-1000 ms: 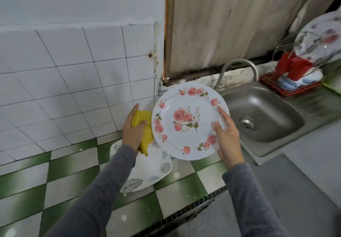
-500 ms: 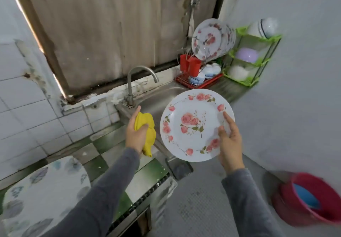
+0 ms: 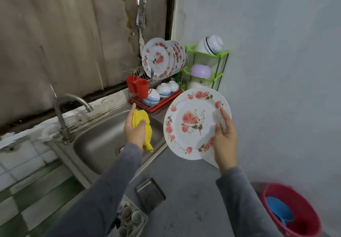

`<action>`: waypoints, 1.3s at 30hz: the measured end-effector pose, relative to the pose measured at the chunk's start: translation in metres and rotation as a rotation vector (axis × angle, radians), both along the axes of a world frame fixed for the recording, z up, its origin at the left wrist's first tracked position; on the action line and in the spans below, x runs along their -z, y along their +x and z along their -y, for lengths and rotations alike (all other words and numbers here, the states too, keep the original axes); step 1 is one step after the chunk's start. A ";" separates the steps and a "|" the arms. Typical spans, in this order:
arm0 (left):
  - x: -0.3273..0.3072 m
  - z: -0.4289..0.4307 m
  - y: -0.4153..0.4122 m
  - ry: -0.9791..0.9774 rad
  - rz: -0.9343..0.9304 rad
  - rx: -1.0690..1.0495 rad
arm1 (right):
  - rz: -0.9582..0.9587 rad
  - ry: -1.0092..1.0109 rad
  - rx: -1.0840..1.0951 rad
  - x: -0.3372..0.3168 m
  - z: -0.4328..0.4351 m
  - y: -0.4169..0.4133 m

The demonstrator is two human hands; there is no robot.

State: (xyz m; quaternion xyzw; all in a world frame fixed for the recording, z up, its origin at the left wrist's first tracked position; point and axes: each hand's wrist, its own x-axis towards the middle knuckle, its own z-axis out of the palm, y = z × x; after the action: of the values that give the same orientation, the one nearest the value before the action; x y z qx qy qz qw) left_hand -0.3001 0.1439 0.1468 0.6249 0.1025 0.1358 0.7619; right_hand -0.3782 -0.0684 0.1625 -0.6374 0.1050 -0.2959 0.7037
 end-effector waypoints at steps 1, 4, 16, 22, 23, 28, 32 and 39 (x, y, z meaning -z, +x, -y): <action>0.001 0.007 0.016 -0.005 0.009 -0.022 | 0.011 -0.011 -0.006 0.001 0.007 0.015; -0.004 0.025 0.060 -0.017 0.023 -0.087 | 0.045 -0.022 -0.014 0.000 0.024 0.065; -0.038 0.031 0.214 0.041 0.074 -0.455 | 0.231 -0.238 -0.107 -0.037 0.048 0.273; -0.044 0.030 0.257 0.096 0.033 -0.559 | 0.346 -0.285 -0.204 -0.056 0.049 0.355; -0.044 0.031 0.263 0.092 0.024 -0.578 | 0.354 -0.298 -0.212 -0.058 0.050 0.368; -0.045 0.043 0.291 0.068 0.009 -0.694 | 0.421 -0.365 -0.282 -0.079 0.048 0.422; -0.051 0.052 0.309 0.058 0.024 -0.765 | 0.472 -0.451 -0.347 -0.092 0.041 0.461; -0.045 0.048 0.321 0.099 -0.005 -0.817 | 0.259 -0.630 -0.425 -0.084 0.011 0.525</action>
State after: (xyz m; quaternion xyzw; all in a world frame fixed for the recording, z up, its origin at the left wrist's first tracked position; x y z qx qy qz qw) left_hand 0.0210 0.0960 0.1922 0.5690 0.3374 0.4306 0.6140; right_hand 0.1465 -0.0792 0.2467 -0.7869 -0.2146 -0.2392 0.5268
